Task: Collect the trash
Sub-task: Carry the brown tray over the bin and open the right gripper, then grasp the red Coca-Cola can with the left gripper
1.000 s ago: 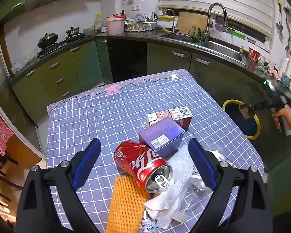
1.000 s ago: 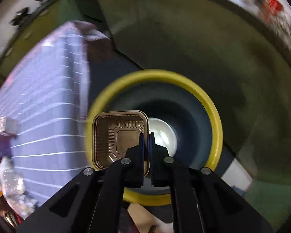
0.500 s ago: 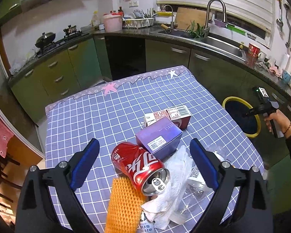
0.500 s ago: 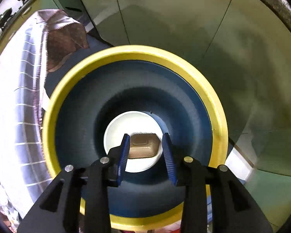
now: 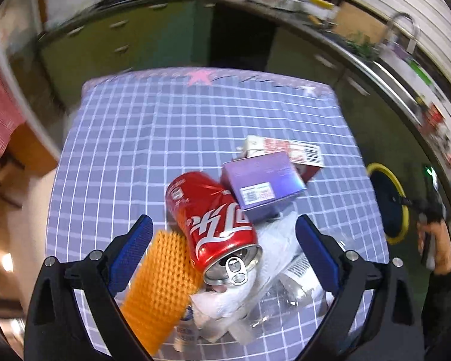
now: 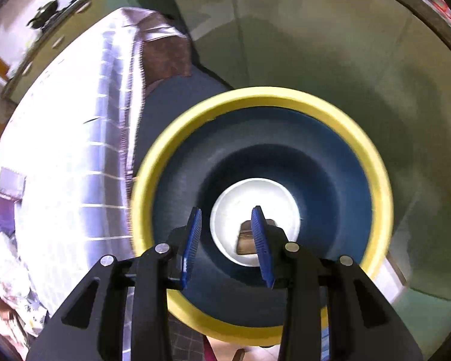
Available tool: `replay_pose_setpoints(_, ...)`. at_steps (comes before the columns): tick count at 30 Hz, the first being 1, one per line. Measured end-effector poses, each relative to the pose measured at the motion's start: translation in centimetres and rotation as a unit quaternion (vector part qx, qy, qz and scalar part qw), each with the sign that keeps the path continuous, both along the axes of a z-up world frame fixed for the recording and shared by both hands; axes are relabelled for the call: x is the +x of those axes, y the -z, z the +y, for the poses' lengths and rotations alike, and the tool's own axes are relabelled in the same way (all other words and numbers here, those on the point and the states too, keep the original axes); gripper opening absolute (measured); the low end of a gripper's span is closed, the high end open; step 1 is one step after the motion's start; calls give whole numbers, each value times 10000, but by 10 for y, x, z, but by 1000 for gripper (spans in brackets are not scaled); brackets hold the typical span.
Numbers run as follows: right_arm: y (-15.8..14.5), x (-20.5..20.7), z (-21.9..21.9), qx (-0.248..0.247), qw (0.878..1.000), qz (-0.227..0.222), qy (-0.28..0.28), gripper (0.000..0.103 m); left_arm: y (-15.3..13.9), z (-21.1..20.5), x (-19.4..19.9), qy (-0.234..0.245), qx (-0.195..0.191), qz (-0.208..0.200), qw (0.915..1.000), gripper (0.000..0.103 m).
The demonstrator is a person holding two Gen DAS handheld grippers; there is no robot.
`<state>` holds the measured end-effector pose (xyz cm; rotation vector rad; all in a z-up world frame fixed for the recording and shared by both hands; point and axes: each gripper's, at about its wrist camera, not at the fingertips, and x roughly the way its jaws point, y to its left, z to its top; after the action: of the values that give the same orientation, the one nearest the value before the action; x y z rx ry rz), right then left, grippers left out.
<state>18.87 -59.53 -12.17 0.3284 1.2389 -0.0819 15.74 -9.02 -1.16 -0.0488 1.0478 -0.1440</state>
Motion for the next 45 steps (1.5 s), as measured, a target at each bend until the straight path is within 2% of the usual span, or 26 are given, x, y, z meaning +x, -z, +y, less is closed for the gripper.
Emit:
replay_pose_setpoints(6,-1,8,27,194,9988,-139,-425,35,20,-3,6,-706,-74,279,9971,91)
replay_pose_setpoints(14,-9,-3,35,296,9969,-234,-692,35,42,2,23,-994,5,821,9917,91)
replay_pose_setpoints(18,-15,-13,38,320,9965,-247,-737,35,54,5,27,-1024,-21,1051,9892,91)
replay_pose_setpoints(26,-4,1,42,349,9965,-168,-737,35,57,12,33,-997,-102,1066,9892,87)
replay_pose_setpoints(32,3,5,44,363,9963,-148,-767,35,58,11,34,-851,-106,1136,9898,70)
replay_pose_setpoints(34,3,5,46,358,9962,-151,-778,35,60,12,33,-797,-165,1205,9894,60)
replay_pose_setpoints(45,2,2,44,390,9960,-116,-792,35,50,25,24,-532,-206,1183,9913,59)
